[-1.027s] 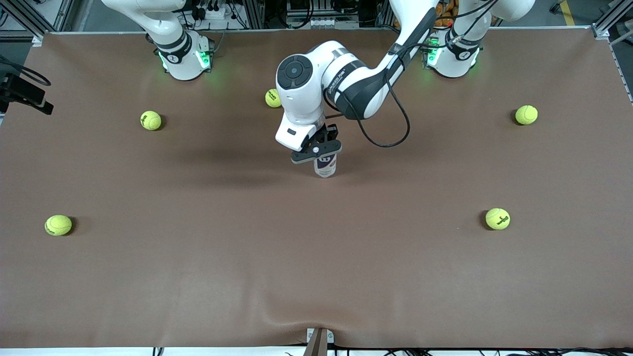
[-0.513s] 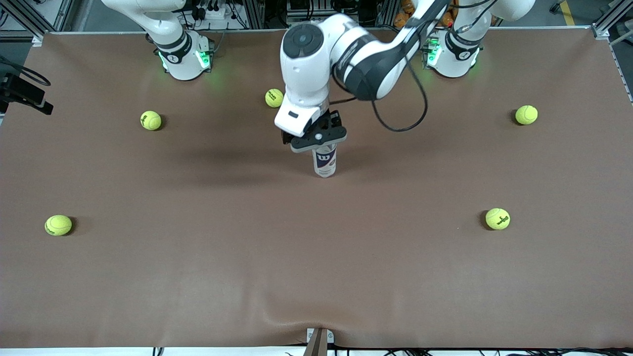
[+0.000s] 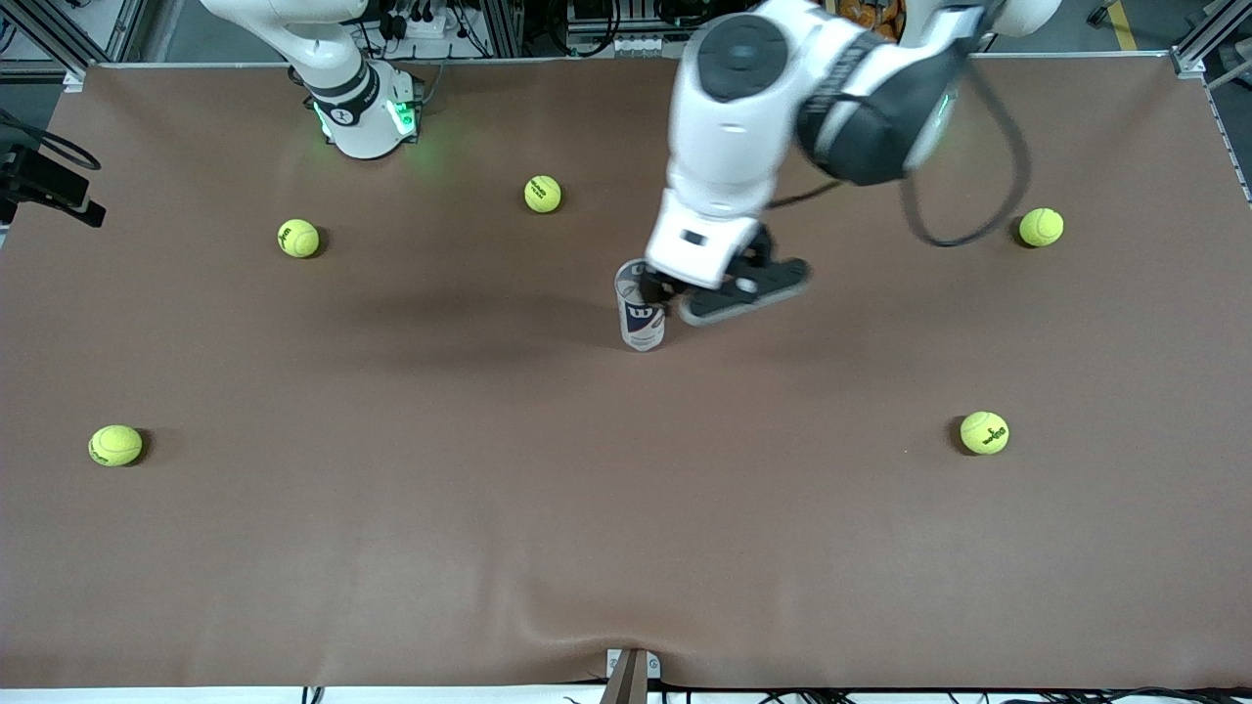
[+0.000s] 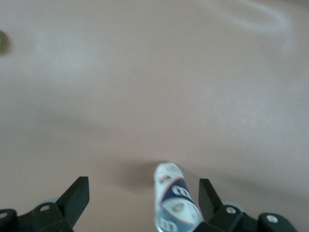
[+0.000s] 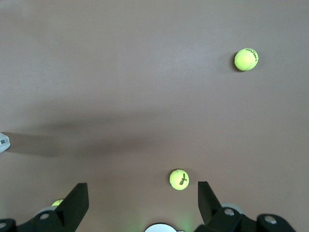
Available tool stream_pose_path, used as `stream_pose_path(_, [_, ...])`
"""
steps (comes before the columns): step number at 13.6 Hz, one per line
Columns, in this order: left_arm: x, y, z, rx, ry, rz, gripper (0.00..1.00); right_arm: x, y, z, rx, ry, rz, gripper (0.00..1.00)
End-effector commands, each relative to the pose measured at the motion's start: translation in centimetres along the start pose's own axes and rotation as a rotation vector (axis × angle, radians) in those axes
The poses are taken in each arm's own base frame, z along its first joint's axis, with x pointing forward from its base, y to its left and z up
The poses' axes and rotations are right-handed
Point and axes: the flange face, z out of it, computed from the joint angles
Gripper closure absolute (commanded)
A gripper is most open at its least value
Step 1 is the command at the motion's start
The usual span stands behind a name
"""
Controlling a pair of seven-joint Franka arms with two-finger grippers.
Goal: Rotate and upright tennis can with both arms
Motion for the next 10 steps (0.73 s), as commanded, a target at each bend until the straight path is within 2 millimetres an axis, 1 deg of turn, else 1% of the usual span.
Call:
stream_pose_path(1, [3.5, -4.3, -1.7, 0.019, 0.004, 0.018, 0.0, -0.2, 0.0, -0.5, 0.008, 0.008, 0.015, 0.0])
stream_pose_path(2, [4.6, -5.4, -1.7, 0.027, 0.0, 0.026, 0.0, -0.2, 0.1, -0.5, 0.008, 0.007, 0.017, 0.0])
stream_pose_path(3, [6.2, -6.9, -1.7, 0.033, -0.003, 0.032, 0.0, -0.2, 0.0, -0.5, 0.008, 0.006, 0.015, 0.0])
stream_pose_path(4, [8.1, -9.1, -2.1, 0.037, -0.004, 0.054, 0.0, -0.2, 0.0, -0.5, 0.009, 0.006, 0.015, 0.0])
stream_pose_path(5, [10.0, -11.2, -2.0, 0.042, -0.01, 0.092, 0.0, -0.2, 0.0, -0.5, 0.008, 0.006, 0.015, 0.0])
stream_pose_path(7, [12.8, -15.6, -1.3, 0.063, -0.055, 0.121, 0.0, -0.2, 0.0, -0.5, 0.008, 0.006, 0.015, 0.0])
stream_pose_path(9, [14.7, -18.5, -1.8, 0.035, -0.069, 0.153, 0.0, -0.2, 0.0, -0.5, 0.009, 0.005, 0.015, 0.0])
stream_pose_path(10, [15.0, -19.5, -2.7, 0.025, -0.062, 0.168, 0.0, -0.2, 0.0, -0.4, 0.008, 0.005, 0.015, 0.0])
